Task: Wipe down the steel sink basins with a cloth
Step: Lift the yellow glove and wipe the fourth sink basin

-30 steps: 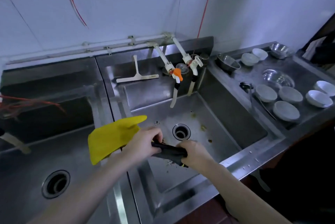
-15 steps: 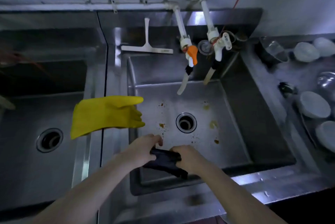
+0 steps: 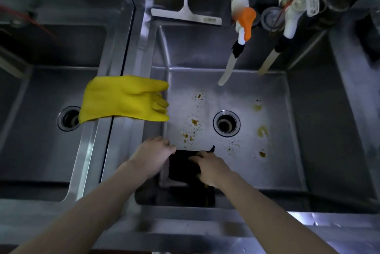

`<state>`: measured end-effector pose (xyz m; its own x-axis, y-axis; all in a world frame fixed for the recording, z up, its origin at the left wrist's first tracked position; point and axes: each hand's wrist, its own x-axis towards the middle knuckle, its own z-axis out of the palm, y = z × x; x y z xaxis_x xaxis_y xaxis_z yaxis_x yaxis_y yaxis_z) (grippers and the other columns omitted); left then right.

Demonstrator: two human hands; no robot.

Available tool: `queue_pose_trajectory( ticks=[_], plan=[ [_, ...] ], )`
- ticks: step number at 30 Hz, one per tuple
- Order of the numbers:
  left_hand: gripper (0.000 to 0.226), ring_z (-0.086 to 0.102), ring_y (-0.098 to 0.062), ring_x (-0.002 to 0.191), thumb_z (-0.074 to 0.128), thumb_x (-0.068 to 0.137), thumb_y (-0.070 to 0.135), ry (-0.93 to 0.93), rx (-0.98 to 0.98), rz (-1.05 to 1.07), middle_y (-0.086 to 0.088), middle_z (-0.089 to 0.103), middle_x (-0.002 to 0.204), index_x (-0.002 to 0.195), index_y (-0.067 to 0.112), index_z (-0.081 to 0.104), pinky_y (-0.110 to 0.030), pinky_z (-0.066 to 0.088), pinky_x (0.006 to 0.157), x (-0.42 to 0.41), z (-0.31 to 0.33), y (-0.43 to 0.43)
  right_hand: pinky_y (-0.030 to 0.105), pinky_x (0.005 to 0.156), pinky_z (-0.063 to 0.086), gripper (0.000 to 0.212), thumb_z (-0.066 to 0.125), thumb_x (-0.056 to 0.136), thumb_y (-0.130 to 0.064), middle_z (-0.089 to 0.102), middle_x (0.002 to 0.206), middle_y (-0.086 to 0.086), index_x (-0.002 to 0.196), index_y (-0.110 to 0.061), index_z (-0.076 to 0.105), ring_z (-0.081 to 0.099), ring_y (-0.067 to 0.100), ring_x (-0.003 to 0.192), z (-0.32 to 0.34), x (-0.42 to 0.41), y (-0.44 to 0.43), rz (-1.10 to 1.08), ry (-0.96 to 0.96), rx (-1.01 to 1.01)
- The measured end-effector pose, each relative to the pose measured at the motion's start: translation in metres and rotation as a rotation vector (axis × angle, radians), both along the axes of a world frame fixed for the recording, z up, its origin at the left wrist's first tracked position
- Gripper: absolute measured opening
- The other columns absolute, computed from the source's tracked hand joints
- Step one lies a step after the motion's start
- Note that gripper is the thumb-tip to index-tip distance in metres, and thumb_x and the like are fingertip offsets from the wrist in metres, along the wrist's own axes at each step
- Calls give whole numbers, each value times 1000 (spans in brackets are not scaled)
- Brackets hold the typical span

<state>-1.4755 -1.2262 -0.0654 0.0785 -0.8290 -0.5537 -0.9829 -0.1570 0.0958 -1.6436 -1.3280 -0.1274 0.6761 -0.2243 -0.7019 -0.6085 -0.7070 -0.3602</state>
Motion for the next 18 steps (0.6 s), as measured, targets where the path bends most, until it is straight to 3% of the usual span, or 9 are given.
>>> queue_pose_trajectory(
  ticks=[4, 7, 10, 14, 18],
  plan=[
    [20, 60, -34, 99, 59, 80, 10, -87, -180, -188, -11, 63, 96, 98, 13, 65, -40, 48, 93, 23, 18, 5, 48, 104, 38, 60, 57, 92, -19, 30, 152, 4, 146, -30, 35, 32, 32, 133, -4, 4, 6, 84, 46, 16],
    [10, 64, -32, 84, 69, 72, 13, -98, -251, -248, -9, 63, 80, 82, 12, 67, -37, 55, 78, 37, 23, 6, 48, 102, 39, 60, 54, 94, -19, 28, 153, 3, 148, -31, 31, 30, 32, 133, -10, 5, 8, 168, 70, -29],
    [11, 61, -29, 92, 63, 80, 21, -108, -254, -323, -6, 63, 86, 89, 16, 66, -37, 51, 86, 46, 16, 5, 50, 104, 35, 61, 51, 96, -19, 22, 157, 1, 150, -35, 26, 26, 31, 137, -24, 9, 10, 281, 100, -77],
    [21, 53, -27, 105, 45, 91, 28, -79, -250, -362, -5, 60, 101, 103, 18, 60, -40, 43, 95, 51, 2, -6, 62, 112, 19, 72, 51, 96, -15, 0, 162, -8, 152, -40, 12, 4, 27, 148, -42, 25, 8, 462, 230, -90],
    [17, 58, -26, 92, 53, 85, 20, -29, -319, -373, -3, 62, 92, 99, 18, 63, -40, 48, 84, 54, -5, -16, 62, 114, 16, 70, 48, 99, -18, -11, 162, -9, 152, -41, 7, -5, 25, 149, -63, 23, 16, 628, 312, -81]
  ],
)
